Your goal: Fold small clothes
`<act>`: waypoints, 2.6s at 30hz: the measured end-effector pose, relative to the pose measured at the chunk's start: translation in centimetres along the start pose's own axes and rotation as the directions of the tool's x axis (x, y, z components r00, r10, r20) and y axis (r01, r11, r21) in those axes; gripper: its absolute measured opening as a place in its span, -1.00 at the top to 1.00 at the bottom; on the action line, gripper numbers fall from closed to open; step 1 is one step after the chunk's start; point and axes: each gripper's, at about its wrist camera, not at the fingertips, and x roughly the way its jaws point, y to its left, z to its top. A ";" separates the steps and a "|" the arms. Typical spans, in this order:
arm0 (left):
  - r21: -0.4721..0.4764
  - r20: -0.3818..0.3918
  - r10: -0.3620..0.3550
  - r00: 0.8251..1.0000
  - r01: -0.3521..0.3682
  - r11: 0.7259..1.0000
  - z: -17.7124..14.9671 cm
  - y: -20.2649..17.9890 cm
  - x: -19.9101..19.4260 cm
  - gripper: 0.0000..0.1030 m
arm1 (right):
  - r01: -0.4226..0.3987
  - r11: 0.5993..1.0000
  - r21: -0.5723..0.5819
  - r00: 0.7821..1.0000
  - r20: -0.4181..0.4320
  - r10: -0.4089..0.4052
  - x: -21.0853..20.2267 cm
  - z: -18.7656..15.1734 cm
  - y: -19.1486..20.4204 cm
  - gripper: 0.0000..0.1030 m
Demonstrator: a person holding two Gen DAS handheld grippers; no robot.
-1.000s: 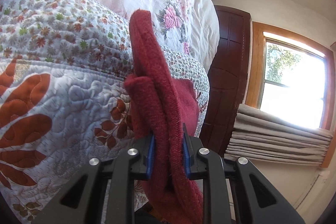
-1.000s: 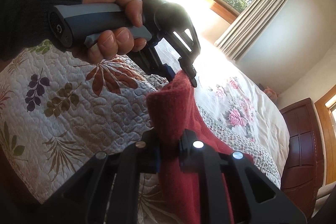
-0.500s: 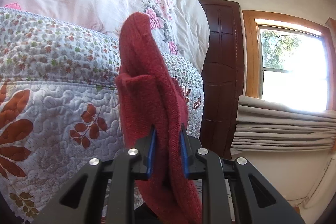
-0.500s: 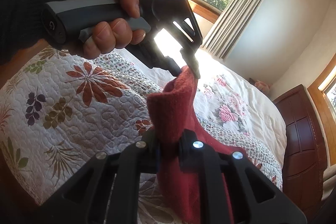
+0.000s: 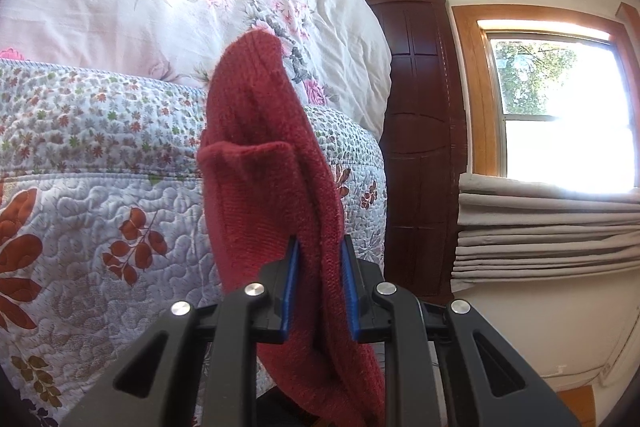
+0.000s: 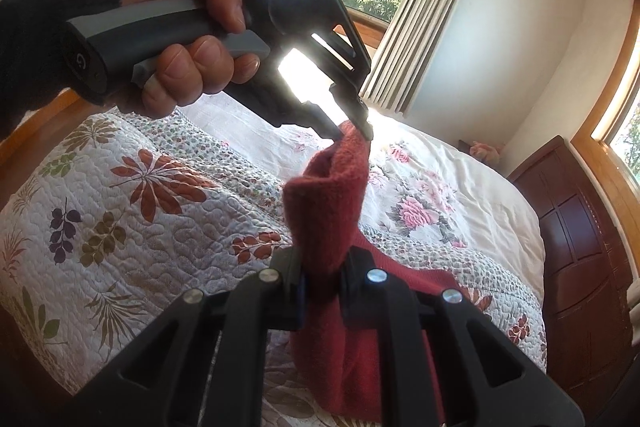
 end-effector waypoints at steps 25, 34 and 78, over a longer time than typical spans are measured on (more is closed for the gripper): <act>0.075 -0.112 0.140 0.984 -0.133 0.988 -0.1 -10.5 15.1 0.66 | -0.002 0.964 0.267 1.000 -0.017 0.007 -1.0 -7.4 -13.2 0.80; 0.098 -0.188 0.193 0.963 -0.177 0.979 -1.2 -11.8 22.4 0.81 | -0.006 0.921 0.389 0.997 -0.068 0.036 -0.2 -12.1 -17.0 0.80; -0.004 0.027 -0.033 0.999 0.033 0.999 -25.8 -1.4 16.9 -0.26 | -0.482 0.288 0.828 0.644 0.111 0.757 21.6 -16.5 -31.7 0.73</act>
